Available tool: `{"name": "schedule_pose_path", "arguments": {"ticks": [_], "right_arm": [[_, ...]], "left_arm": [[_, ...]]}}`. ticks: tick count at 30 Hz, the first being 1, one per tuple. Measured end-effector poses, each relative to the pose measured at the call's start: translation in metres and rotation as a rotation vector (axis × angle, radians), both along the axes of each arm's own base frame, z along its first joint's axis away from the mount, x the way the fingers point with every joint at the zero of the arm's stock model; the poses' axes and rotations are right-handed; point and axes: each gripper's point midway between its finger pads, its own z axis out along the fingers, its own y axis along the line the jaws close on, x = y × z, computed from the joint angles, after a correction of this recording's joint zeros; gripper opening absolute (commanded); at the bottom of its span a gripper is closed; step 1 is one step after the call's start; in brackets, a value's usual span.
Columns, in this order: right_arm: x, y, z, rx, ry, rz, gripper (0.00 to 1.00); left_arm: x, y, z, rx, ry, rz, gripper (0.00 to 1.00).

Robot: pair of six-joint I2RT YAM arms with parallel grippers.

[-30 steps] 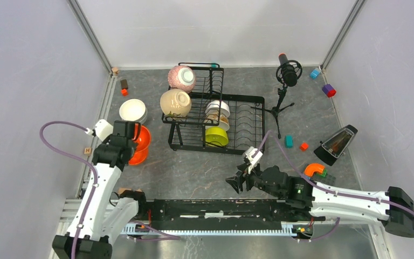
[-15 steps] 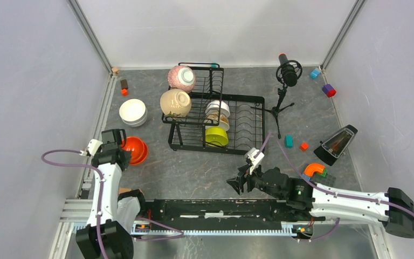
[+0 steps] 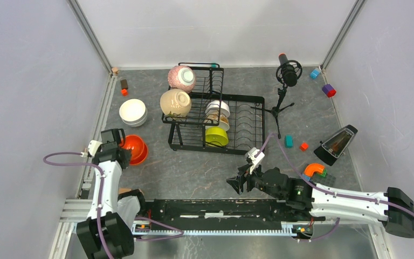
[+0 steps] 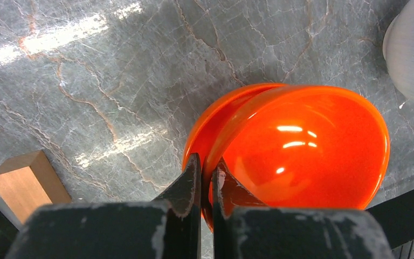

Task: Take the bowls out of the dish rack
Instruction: Place the bowl with the bowl.

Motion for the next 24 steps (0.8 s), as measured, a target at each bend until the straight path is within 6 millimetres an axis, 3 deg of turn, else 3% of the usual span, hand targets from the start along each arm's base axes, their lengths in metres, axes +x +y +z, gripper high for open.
{"name": "schedule_pose_path", "arguments": {"ticks": [3, 7, 24], "right_arm": [[0.0, 0.0, 0.0, 0.004, 0.004, -0.003, 0.76], [0.0, 0.0, 0.0, 0.004, 0.006, -0.003, 0.76], [0.0, 0.0, 0.0, 0.012, 0.012, -0.008, 0.76]], "left_arm": [[0.001, -0.001, -0.002, -0.005, 0.006, -0.002, 0.21], [0.005, -0.001, -0.001, -0.011, -0.011, -0.003, 0.3], [0.008, -0.003, 0.011, -0.011, -0.076, -0.014, 0.5]]}}
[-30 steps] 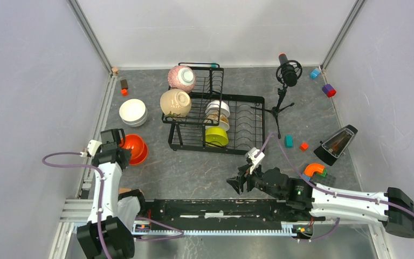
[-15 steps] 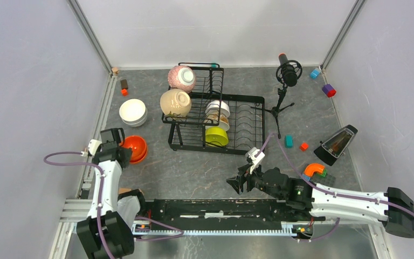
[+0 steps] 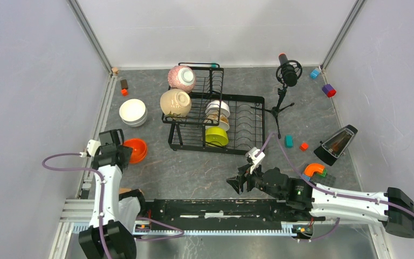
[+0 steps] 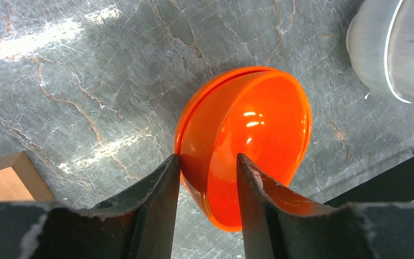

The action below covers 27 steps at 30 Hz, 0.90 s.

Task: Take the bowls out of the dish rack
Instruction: Place the bowl with the bowl.

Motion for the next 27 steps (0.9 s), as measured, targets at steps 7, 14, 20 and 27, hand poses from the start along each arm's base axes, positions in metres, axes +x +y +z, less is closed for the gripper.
{"name": "schedule_pose_path", "arguments": {"ticks": [7, 14, 20, 27], "right_arm": [[-0.001, -0.002, -0.004, 0.0, 0.006, -0.002, 0.76], [-0.001, -0.002, -0.001, 0.018, 0.005, -0.003, 0.76], [-0.001, -0.002, -0.002, 0.019, 0.008, -0.003, 0.76], [-0.002, -0.003, -0.006, 0.014, 0.014, -0.003, 0.76]], "left_arm": [[-0.005, -0.001, 0.006, 0.002, -0.003, 0.0, 0.52], [-0.008, 0.001, 0.018, 0.024, -0.024, 0.009, 0.49], [-0.009, 0.002, 0.026, 0.037, -0.04, 0.01, 0.38], [-0.008, 0.002, 0.023, 0.034, -0.029, 0.006, 0.38]]}}
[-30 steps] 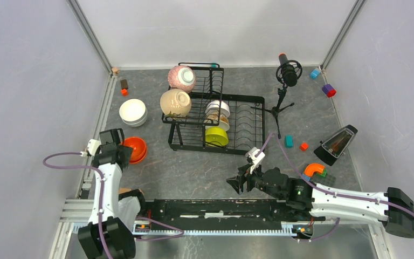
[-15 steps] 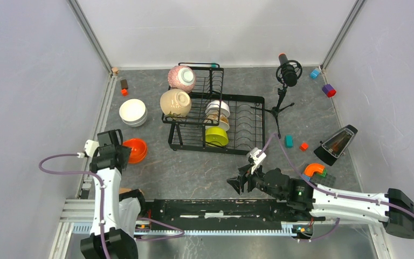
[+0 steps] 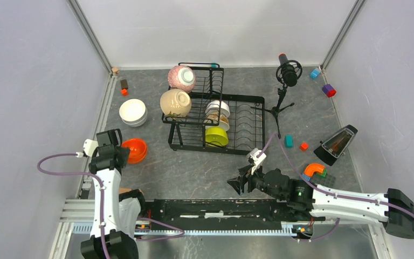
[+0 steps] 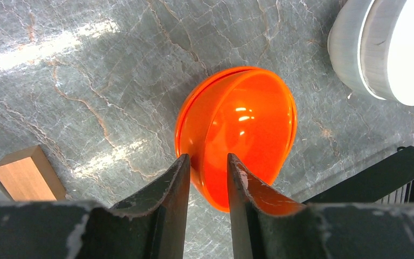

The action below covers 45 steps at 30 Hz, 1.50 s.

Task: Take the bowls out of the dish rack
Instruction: Place the bowl with the bowl.

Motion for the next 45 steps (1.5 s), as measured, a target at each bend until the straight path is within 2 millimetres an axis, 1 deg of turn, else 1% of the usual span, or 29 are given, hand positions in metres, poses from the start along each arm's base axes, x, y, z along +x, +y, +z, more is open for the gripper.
{"name": "schedule_pose_path", "arguments": {"ticks": [2, 10, 16, 20, 25, 37, 39, 40, 43, 45], "right_arm": [[0.0, 0.0, 0.0, 0.002, 0.0, -0.001, 0.76], [0.0, 0.001, 0.002, 0.011, 0.001, -0.001, 0.76], [0.0, 0.001, 0.003, 0.014, 0.0, -0.001, 0.76], [0.0, 0.0, 0.0, 0.013, 0.0, -0.001, 0.76], [-0.001, -0.002, -0.004, 0.009, 0.003, -0.002, 0.76], [-0.001, -0.002, -0.001, 0.029, 0.005, -0.005, 0.76], [-0.001, -0.003, -0.003, 0.027, 0.006, -0.005, 0.76], [-0.001, -0.003, -0.003, 0.026, 0.006, -0.006, 0.76], [-0.001, -0.003, -0.003, 0.026, 0.006, -0.006, 0.76], [-0.001, -0.003, -0.003, 0.025, 0.006, -0.005, 0.76]], "left_arm": [[0.0, 0.0, 0.0, -0.001, 0.0, 0.0, 0.37], [0.002, -0.001, -0.006, -0.009, 0.018, -0.006, 0.25], [0.001, -0.004, -0.013, -0.027, 0.024, -0.015, 0.13], [0.0, -0.005, -0.015, -0.033, 0.019, -0.018, 0.02], [0.0, -0.006, -0.014, -0.03, -0.003, -0.018, 0.02], [0.001, -0.009, -0.019, -0.041, -0.041, -0.017, 0.03], [0.001, -0.009, -0.02, -0.044, -0.037, -0.014, 0.14], [0.001, -0.009, -0.021, -0.048, -0.034, -0.011, 0.18], [0.002, -0.009, -0.022, -0.055, -0.029, -0.003, 0.29], [0.002, -0.009, -0.022, -0.059, -0.035, 0.005, 0.34]]}}
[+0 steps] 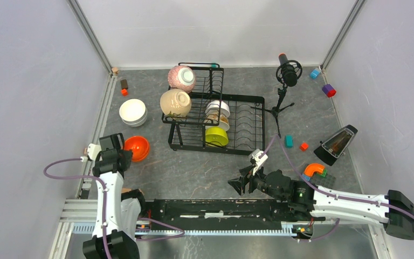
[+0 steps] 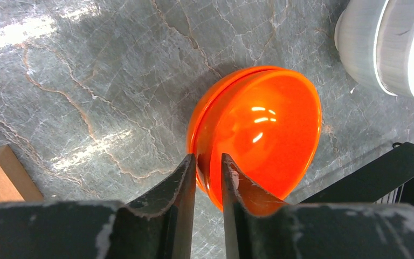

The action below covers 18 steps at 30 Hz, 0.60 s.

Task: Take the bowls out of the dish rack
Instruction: Place the bowl with the bowl.

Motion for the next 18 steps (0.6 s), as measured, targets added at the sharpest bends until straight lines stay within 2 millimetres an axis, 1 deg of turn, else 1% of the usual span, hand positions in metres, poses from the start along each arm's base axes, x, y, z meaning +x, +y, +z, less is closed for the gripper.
{"name": "schedule_pose_path", "arguments": {"ticks": [6, 10, 14, 17, 18], "right_arm": [[0.0, -0.001, -0.001, -0.006, 0.002, 0.0, 0.76], [0.0, -0.001, -0.002, -0.008, 0.002, 0.0, 0.76], [-0.001, -0.002, -0.005, -0.022, 0.006, 0.001, 0.76], [-0.001, -0.002, -0.006, -0.038, 0.009, 0.001, 0.76], [-0.001, -0.002, -0.006, -0.039, 0.009, 0.002, 0.76]], "left_arm": [[0.002, 0.0, 0.001, -0.005, -0.012, 0.01, 0.43], [0.001, 0.0, 0.007, 0.003, -0.037, 0.01, 0.47], [0.0, 0.0, 0.023, 0.015, -0.069, 0.009, 0.46], [0.004, 0.002, 0.038, 0.03, -0.104, 0.009, 0.41], [0.005, 0.003, 0.039, 0.033, -0.107, 0.011, 0.4]]}}
